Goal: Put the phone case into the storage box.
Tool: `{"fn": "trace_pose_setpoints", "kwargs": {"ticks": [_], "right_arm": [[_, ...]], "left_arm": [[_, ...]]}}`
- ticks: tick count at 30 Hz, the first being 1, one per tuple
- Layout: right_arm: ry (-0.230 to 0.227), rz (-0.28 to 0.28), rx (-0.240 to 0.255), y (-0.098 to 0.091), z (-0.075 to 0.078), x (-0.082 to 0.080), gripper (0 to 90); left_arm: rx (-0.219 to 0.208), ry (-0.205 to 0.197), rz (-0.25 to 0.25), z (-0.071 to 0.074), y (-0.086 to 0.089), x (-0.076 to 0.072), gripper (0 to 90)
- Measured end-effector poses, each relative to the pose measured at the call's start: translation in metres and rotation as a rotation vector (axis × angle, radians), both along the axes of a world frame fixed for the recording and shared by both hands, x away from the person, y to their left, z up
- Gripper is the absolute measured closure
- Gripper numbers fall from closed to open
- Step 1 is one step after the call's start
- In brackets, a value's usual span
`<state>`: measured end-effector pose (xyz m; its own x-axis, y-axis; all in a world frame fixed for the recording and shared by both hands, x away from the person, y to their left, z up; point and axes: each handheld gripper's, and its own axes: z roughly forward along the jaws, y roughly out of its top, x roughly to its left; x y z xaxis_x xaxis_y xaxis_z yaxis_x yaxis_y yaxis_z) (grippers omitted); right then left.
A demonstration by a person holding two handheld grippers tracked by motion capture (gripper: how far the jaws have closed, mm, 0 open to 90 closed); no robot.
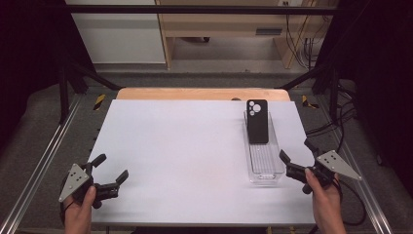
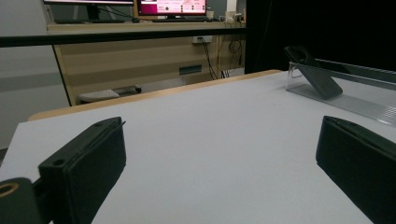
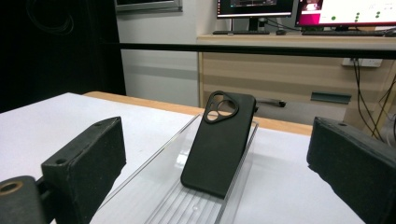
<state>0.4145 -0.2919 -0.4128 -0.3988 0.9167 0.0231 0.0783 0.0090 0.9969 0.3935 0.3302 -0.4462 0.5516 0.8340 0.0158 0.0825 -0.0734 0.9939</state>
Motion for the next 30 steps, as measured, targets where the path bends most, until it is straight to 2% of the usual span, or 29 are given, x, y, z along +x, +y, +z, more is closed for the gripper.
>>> {"fn": "trace_pose_setpoints", "kwargs": {"ticks": [6,15,22,30], "right_arm": [[0.014,0.023,0.01,-0.001,-0.006,-0.007,4.7],[0.001,0.071,0.025,0.008,-0.017,-0.012,4.2],[0.01,0.132,-0.007,0.023,-0.024,-0.015,3.8],[0.035,0.179,-0.049,0.034,-0.032,-0.008,3.6]], "left_arm": [[-0.012,-0.021,0.014,0.002,0.005,-0.004,2.0],[-0.023,-0.031,0.002,0.003,0.007,-0.007,2.0],[-0.021,-0.04,-0.015,0.003,0.004,-0.006,2.0],[-0.019,-0.044,-0.033,0.003,-0.001,-0.003,2.0]]}}
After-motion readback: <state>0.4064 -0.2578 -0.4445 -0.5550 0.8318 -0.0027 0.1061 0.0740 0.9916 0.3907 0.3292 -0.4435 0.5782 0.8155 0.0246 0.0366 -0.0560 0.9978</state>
